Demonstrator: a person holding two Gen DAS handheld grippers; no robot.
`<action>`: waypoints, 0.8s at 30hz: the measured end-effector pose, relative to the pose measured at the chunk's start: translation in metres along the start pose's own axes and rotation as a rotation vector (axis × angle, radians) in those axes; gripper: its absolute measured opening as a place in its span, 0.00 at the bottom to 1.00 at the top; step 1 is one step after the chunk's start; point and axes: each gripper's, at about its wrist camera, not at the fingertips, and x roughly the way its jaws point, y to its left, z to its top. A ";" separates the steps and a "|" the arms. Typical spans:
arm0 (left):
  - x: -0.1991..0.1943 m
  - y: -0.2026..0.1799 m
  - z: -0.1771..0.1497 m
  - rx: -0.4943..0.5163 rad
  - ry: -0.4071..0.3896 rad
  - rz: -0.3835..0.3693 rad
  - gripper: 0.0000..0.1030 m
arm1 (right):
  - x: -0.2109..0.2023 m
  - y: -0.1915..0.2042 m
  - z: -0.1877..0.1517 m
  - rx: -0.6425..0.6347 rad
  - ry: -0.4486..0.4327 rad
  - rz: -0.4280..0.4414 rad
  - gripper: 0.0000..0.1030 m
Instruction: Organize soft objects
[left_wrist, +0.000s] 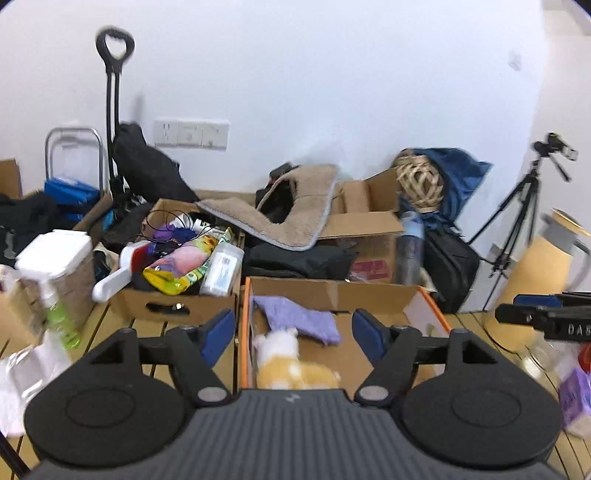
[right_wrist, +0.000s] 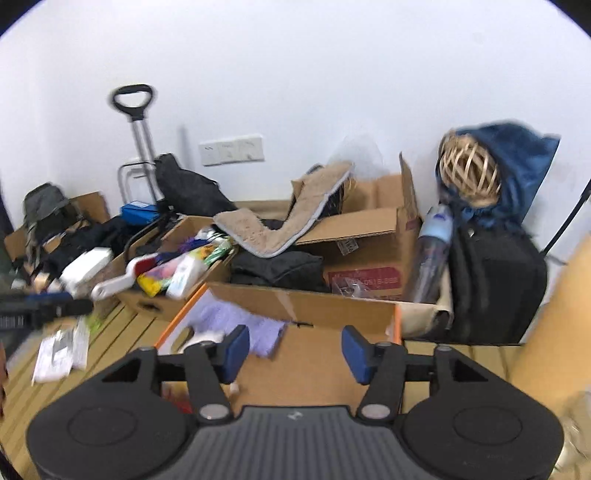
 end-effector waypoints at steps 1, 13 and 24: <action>-0.020 -0.005 -0.015 0.022 -0.032 -0.005 0.74 | -0.021 0.006 -0.019 -0.024 -0.022 0.003 0.57; -0.198 -0.027 -0.247 0.046 -0.205 0.074 0.92 | -0.193 0.101 -0.259 -0.157 -0.233 -0.011 0.85; -0.217 -0.042 -0.277 0.034 -0.161 -0.012 0.93 | -0.216 0.103 -0.310 -0.031 -0.196 -0.028 0.85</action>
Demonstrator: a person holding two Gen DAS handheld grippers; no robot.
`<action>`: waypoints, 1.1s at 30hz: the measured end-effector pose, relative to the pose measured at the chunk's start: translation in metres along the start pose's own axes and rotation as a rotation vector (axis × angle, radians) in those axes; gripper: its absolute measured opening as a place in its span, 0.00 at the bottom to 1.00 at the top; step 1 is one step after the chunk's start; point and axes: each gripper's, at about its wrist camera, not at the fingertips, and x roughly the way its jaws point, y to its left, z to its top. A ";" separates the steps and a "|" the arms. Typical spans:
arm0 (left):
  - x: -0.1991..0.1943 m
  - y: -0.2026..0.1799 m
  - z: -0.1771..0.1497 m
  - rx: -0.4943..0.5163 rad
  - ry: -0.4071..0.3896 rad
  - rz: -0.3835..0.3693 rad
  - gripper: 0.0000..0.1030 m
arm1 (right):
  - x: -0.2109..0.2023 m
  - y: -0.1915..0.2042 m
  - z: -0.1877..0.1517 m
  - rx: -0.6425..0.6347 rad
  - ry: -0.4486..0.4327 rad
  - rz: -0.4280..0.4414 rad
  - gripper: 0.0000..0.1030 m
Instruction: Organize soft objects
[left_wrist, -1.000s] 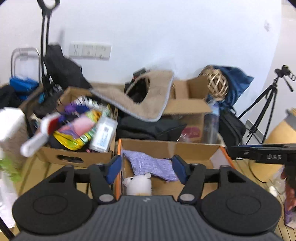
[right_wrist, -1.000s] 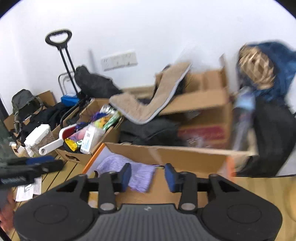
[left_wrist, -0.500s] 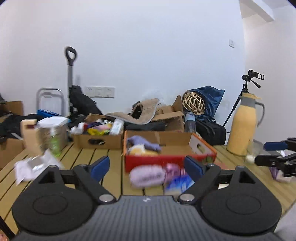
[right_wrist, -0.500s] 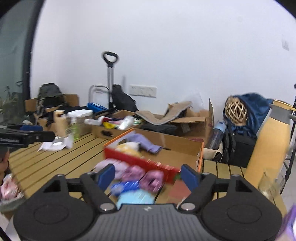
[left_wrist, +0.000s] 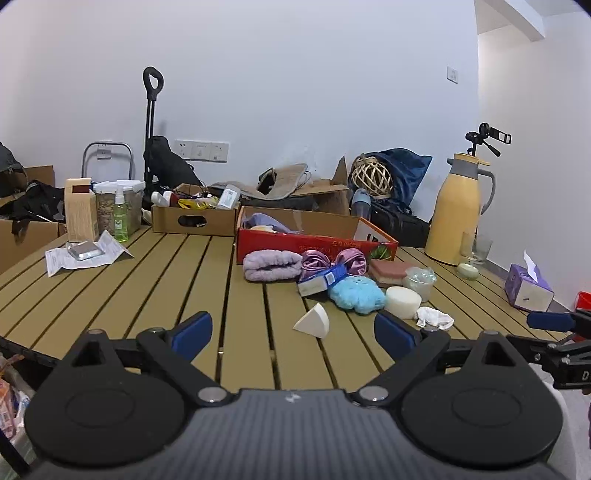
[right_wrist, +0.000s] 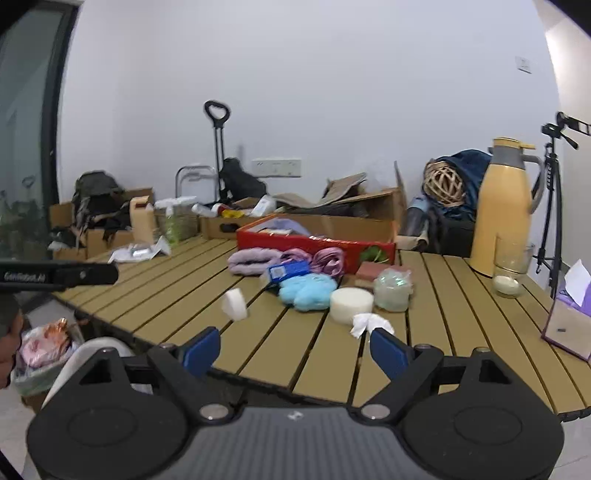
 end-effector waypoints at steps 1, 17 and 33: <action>0.005 0.000 -0.001 0.001 0.008 0.003 0.93 | 0.004 -0.003 -0.001 0.012 0.002 -0.006 0.85; 0.166 -0.048 0.044 -0.018 0.162 -0.250 0.60 | 0.112 -0.114 0.026 0.240 0.025 -0.087 0.68; 0.396 -0.119 0.074 -0.161 0.488 -0.280 0.34 | 0.290 -0.232 0.053 0.532 0.175 0.048 0.25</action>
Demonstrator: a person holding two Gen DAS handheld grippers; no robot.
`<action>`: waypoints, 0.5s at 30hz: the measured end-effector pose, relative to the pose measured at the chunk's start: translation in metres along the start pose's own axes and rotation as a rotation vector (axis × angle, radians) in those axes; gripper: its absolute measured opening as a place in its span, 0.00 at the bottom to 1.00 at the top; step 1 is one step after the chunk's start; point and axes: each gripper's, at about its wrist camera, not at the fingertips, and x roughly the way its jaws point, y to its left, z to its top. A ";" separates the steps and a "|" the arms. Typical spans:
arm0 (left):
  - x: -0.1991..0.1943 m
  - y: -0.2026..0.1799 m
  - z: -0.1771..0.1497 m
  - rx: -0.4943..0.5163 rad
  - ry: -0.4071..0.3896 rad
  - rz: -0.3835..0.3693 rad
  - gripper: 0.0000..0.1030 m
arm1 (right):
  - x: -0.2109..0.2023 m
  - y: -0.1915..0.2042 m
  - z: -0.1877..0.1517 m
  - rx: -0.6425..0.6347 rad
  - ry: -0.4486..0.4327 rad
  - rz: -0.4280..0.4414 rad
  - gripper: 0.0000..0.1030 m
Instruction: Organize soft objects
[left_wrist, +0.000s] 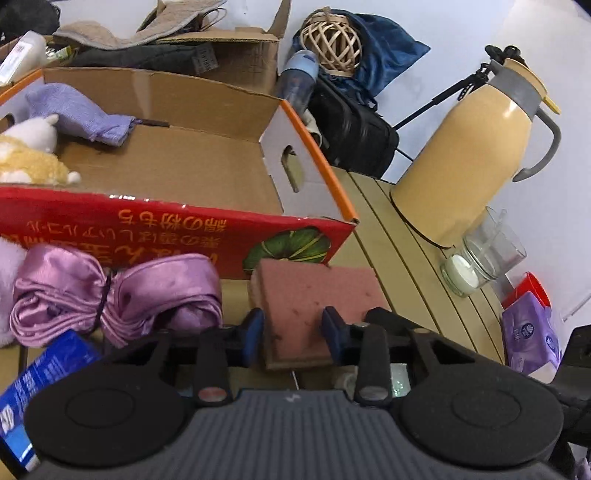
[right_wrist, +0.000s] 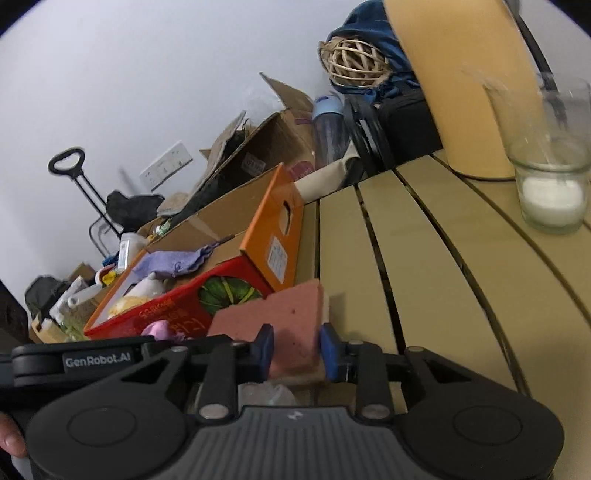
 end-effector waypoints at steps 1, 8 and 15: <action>-0.001 0.000 0.000 -0.008 0.000 -0.002 0.33 | -0.001 0.001 0.000 0.005 0.000 0.002 0.24; -0.054 -0.019 0.001 0.021 -0.106 -0.022 0.33 | -0.044 0.034 0.001 -0.060 -0.092 0.011 0.24; -0.152 -0.032 -0.014 0.039 -0.243 -0.072 0.33 | -0.118 0.095 0.001 -0.158 -0.193 0.072 0.24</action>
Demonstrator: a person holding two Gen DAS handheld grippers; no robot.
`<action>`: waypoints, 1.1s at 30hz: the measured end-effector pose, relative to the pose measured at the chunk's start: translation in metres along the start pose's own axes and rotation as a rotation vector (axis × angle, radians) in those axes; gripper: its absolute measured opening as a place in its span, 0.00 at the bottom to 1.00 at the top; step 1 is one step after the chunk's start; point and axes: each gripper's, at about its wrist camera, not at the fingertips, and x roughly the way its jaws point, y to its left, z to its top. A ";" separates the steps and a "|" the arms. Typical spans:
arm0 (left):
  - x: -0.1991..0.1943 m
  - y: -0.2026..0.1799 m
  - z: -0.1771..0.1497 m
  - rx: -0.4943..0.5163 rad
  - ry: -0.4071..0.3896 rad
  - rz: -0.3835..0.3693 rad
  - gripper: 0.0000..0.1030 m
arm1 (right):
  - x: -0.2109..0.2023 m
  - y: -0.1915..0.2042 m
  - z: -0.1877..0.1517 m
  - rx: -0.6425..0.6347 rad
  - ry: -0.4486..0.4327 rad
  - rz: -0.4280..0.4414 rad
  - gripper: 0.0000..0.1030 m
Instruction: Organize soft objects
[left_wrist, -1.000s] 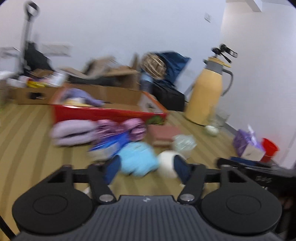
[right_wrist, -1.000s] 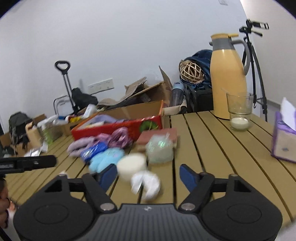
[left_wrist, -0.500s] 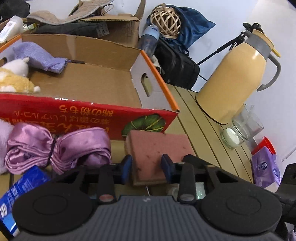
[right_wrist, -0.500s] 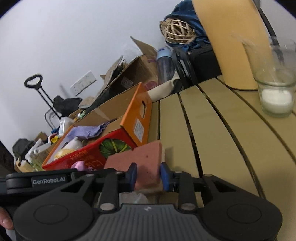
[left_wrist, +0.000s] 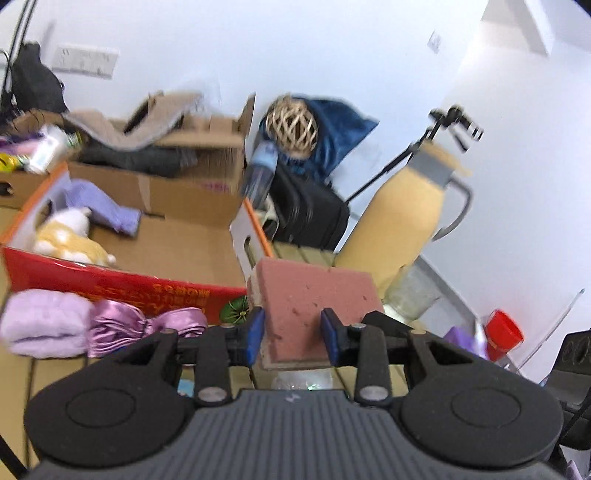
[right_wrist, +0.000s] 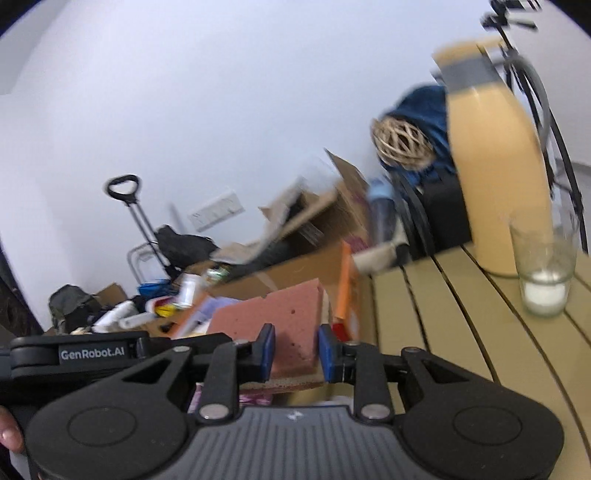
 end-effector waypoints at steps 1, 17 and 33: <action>-0.009 -0.002 0.000 -0.001 -0.013 -0.002 0.33 | -0.008 0.009 0.001 -0.012 -0.008 0.006 0.24; 0.036 0.049 0.081 -0.068 0.013 0.060 0.32 | 0.091 0.020 0.065 0.054 0.138 0.023 0.24; 0.191 0.112 0.059 -0.146 0.238 0.101 0.46 | 0.210 -0.019 0.039 -0.100 0.314 -0.202 0.30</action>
